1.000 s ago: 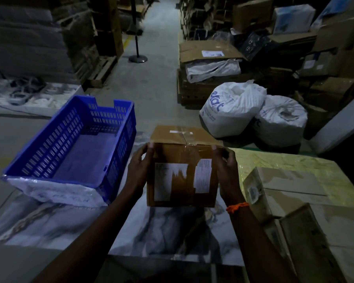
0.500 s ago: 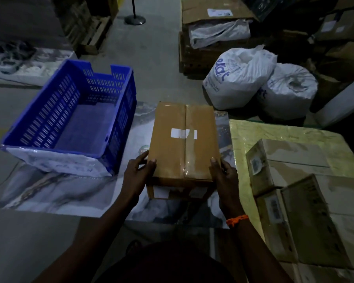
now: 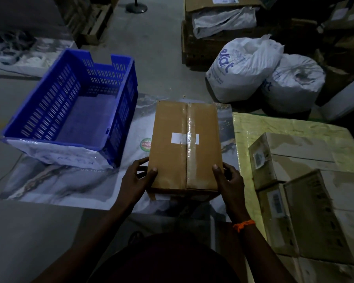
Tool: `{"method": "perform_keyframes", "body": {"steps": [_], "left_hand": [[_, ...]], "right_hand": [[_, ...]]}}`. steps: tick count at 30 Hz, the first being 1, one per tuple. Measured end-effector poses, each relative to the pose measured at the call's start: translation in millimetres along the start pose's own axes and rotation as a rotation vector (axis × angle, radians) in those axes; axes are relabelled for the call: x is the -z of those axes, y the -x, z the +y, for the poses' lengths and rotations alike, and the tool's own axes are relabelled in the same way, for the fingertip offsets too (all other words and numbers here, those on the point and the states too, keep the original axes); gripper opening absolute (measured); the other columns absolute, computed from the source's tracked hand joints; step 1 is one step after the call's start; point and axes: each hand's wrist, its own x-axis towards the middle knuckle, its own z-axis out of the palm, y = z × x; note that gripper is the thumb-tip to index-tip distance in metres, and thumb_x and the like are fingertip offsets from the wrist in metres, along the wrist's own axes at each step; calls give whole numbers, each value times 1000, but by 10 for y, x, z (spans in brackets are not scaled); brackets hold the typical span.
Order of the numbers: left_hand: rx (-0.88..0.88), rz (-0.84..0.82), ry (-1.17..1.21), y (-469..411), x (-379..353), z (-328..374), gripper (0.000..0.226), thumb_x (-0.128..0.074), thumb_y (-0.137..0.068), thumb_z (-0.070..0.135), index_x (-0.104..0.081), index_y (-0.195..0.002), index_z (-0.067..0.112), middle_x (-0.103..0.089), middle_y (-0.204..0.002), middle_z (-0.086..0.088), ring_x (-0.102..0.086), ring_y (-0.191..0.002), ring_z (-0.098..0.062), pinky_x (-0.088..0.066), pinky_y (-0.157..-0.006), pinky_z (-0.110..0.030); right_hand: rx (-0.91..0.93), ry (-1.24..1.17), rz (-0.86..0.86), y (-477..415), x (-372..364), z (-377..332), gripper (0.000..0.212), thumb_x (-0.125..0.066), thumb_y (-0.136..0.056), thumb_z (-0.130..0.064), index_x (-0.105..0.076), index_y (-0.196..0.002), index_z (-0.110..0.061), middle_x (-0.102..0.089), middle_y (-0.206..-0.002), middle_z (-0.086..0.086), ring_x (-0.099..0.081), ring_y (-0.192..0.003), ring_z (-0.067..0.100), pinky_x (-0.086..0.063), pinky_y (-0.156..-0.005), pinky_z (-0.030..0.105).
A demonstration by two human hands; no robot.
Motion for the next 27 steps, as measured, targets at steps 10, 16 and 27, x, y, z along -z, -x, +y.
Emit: {"method": "perform_keyframes", "body": {"steps": [10, 16, 27], "left_hand": [[1, -189, -158, -732, -80, 552, 71, -71, -90, 53, -44, -150, 27, -55, -134, 8, -57, -120, -17, -49, -104, -39], [-27, -236, -290, -1290, -63, 737, 97, -63, -69, 82, -48, -148, 28, -62, -139, -1, -62, -122, -22, -51, -106, -50], [-198, -148, -246, -1138, -131, 839, 92, -67, -75, 72, -41, -153, 31, -59, -144, 1, -58, -127, -20, -50, -107, -46]], "right_hand": [[90, 142, -211, -780, -98, -543, 52, -73, -94, -39, -60, -137, -14, -65, -118, -3, -64, -105, 15, -53, -83, 26], [-11, 147, -238, -1422, -351, -721, 73, -60, -62, -70, -70, -118, -25, -76, -107, -2, -71, -98, 19, -59, -94, 49], [105, 65, -123, -976, -255, -1070, 33, -71, -93, -42, -61, -123, -32, -71, -111, -7, -67, -96, 8, -58, -87, 34]]}}
